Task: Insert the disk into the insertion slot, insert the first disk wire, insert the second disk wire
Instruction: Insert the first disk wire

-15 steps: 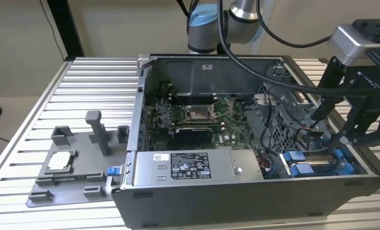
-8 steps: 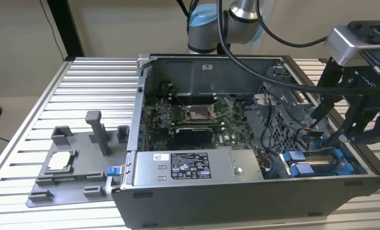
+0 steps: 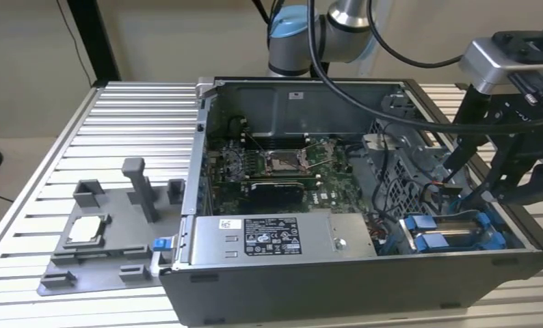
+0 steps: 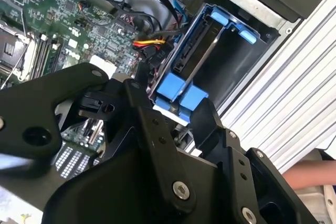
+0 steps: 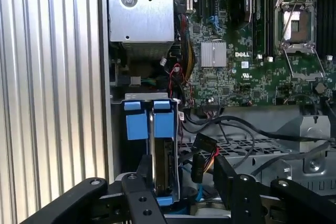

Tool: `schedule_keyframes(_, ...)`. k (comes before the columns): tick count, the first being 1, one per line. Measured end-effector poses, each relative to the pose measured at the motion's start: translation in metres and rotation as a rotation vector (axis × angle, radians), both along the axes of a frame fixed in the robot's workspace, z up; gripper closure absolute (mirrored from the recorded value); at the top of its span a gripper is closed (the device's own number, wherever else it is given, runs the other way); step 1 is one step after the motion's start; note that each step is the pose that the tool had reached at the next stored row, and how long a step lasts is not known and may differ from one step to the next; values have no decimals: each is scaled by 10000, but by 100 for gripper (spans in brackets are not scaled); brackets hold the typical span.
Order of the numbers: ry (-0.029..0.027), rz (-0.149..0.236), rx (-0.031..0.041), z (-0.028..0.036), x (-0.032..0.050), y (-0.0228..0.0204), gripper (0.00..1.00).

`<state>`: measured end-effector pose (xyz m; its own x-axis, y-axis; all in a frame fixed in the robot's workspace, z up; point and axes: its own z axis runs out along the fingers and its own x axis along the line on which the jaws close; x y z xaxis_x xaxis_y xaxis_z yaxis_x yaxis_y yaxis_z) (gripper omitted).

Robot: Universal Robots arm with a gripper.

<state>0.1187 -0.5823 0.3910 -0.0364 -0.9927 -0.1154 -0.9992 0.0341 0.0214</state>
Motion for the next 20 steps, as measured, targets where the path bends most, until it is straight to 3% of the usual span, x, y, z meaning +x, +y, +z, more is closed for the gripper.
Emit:
schedule_keyframes(6, -6, -12, 2, -2, 1, 12, 0)
schedule_keyframes(11, -61, -147, 1, -9, 0, 59, 0)
schedule_keyframes(20, -71, -231, -2, -15, 0, 221, 0)
